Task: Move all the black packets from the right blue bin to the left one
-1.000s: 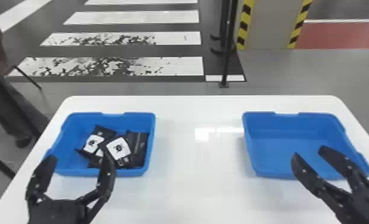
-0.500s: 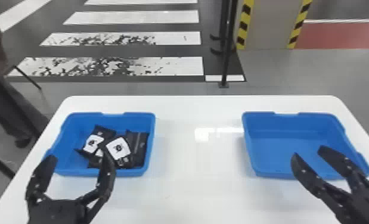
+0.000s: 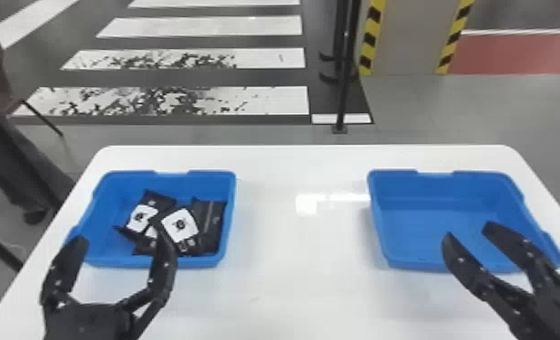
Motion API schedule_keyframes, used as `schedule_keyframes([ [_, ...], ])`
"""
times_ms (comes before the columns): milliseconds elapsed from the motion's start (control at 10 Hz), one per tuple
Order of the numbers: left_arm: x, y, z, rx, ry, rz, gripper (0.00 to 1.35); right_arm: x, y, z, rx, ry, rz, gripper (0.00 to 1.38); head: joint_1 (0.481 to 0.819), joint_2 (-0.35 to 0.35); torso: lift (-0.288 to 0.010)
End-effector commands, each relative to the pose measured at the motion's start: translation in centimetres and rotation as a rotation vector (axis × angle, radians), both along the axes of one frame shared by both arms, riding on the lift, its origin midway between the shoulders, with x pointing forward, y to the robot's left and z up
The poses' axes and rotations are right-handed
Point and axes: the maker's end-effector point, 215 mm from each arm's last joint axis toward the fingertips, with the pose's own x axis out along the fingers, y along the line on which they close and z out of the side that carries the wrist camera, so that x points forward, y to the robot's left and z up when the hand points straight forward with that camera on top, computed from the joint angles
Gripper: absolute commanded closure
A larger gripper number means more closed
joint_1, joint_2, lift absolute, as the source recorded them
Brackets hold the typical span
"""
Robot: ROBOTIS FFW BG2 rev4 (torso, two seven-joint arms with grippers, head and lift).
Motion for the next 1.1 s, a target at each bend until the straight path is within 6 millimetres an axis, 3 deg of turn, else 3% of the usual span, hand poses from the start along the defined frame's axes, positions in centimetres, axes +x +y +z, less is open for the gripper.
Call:
schedule_keyframes([
  [0,0.01,-0.04,-0.06,-0.003,0.002,0.001,0.00,0.00,0.00,0.00,0.000,0.000,0.000,0.51,0.695,0.042,-0.140],
  [1000,0.01,-0.30,0.00,-0.009,-0.001,-0.003,0.00,0.09,-0.05,0.74,0.004,-0.027,-0.002,0.51,0.695,0.036,-0.140],
])
